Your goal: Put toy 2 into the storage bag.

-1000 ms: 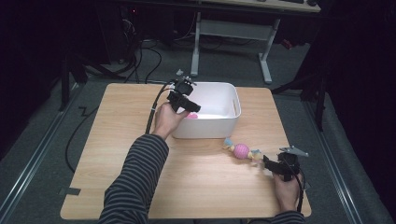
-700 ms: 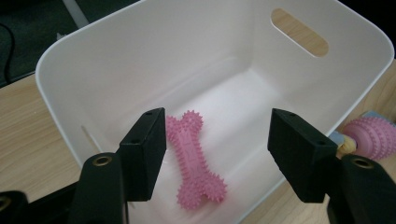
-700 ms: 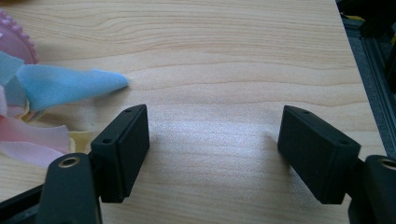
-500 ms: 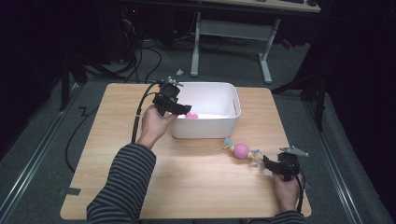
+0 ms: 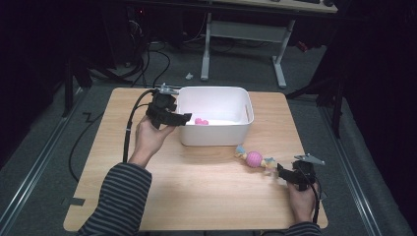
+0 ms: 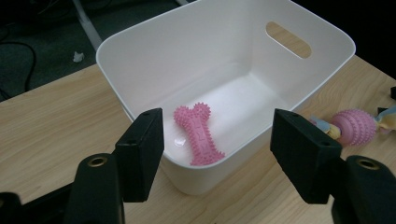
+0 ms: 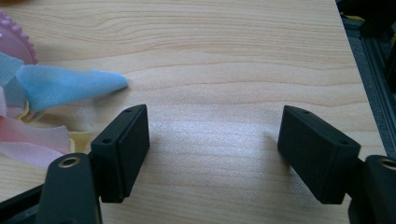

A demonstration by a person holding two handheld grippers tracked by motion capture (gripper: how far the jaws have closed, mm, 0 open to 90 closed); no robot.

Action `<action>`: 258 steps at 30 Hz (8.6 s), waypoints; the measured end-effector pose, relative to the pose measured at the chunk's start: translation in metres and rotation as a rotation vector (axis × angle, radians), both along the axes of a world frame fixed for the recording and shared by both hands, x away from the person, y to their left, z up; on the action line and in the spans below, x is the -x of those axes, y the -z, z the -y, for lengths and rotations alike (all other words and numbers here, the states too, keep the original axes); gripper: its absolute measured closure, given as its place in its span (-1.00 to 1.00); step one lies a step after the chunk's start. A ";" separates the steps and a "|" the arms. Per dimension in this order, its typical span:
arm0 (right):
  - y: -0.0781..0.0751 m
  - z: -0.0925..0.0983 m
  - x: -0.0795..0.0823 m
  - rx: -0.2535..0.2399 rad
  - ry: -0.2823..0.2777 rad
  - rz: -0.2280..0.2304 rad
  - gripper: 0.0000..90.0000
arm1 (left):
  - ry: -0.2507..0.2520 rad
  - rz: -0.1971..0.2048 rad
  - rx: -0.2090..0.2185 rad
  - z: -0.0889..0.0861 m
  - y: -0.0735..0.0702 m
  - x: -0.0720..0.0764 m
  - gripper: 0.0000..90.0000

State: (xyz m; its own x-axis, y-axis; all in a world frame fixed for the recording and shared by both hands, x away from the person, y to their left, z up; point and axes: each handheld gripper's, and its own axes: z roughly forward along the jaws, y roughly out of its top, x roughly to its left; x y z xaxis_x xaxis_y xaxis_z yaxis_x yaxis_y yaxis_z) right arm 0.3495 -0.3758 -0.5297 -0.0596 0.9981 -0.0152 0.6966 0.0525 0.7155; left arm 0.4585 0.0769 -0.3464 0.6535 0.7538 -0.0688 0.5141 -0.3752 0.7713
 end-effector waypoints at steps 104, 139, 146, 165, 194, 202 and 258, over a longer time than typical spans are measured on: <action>0.000 0.000 0.000 -0.001 0.002 0.000 -0.44 | -0.118 -0.110 0.010 -0.049 0.168 0.058 -0.43; 0.000 0.000 0.000 0.001 -0.015 0.001 -0.48 | -0.172 -0.011 -0.077 -0.040 0.189 0.048 -0.46; -0.002 0.003 0.001 -0.009 -0.070 -0.014 -0.40 | -0.189 -0.010 -0.080 -0.039 0.189 0.049 -0.47; -0.038 -0.002 0.037 -0.042 -0.125 0.054 -0.24 | -0.186 -0.023 -0.088 -0.039 0.190 0.048 -0.65; -0.068 -0.079 0.012 -0.006 -0.390 0.065 -0.28 | -0.183 -0.023 -0.088 -0.039 0.190 0.048 -0.67; -0.065 -0.086 -0.011 0.004 -0.400 0.021 -0.38 | -0.183 -0.024 -0.088 -0.039 0.190 0.048 -0.67; -0.078 -0.077 -0.018 -0.012 -0.493 -0.073 -0.26 | -0.186 -0.023 -0.084 -0.039 0.190 0.048 -0.63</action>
